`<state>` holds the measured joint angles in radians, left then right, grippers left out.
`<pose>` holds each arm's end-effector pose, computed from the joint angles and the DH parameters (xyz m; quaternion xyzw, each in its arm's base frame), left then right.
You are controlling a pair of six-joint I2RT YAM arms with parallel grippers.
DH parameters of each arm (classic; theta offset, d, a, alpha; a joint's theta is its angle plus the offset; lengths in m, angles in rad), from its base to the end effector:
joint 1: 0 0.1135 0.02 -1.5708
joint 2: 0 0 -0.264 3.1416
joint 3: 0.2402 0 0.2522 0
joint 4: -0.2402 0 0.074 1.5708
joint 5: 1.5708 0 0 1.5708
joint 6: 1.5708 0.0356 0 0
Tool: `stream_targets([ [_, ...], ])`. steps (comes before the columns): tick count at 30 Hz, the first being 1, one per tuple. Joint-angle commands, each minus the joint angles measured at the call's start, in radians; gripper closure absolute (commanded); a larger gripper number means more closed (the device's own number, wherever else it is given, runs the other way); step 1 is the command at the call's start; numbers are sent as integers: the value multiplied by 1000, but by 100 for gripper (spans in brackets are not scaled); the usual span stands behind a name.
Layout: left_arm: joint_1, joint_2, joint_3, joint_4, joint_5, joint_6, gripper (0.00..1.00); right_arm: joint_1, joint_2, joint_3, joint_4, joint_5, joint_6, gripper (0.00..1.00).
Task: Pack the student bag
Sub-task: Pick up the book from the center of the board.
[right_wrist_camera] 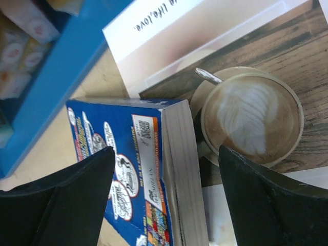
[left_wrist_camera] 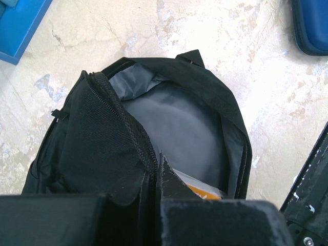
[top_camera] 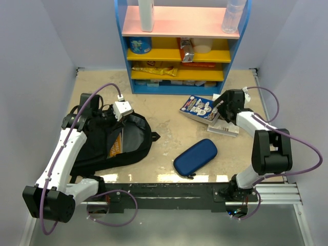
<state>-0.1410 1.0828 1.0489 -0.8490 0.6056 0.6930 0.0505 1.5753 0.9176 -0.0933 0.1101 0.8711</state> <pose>0.2037 -0.0494 0.3186 0.4559 0.7809 -0.1824 0.3862 0.3315 0.0128 0.2006 0.3854 0.8310 0.1317 0.3789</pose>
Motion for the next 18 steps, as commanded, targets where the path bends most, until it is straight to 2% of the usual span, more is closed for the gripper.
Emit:
stream_targets([
  [1,-11,-9,5,22,54,7,100,-12,35,7,78,-23,-7,16],
  [5,-11,-6,11,22,54,7,100,-17,51,6,89,-32,-6,18],
  [10,-12,-1,14,24,53,8,100,-18,83,-20,180,-69,11,23],
  [13,-11,-1,16,21,49,8,100,-17,115,-37,216,-96,29,37],
  [14,-12,-1,17,19,48,8,100,-18,121,-42,231,-107,31,49],
  [16,-11,0,17,18,45,8,100,-18,127,-48,248,-109,45,59],
  [17,-11,0,19,18,46,8,100,-20,127,-54,256,-109,46,69],
  [18,-11,0,20,16,43,8,100,-20,126,-56,257,-109,49,74],
])
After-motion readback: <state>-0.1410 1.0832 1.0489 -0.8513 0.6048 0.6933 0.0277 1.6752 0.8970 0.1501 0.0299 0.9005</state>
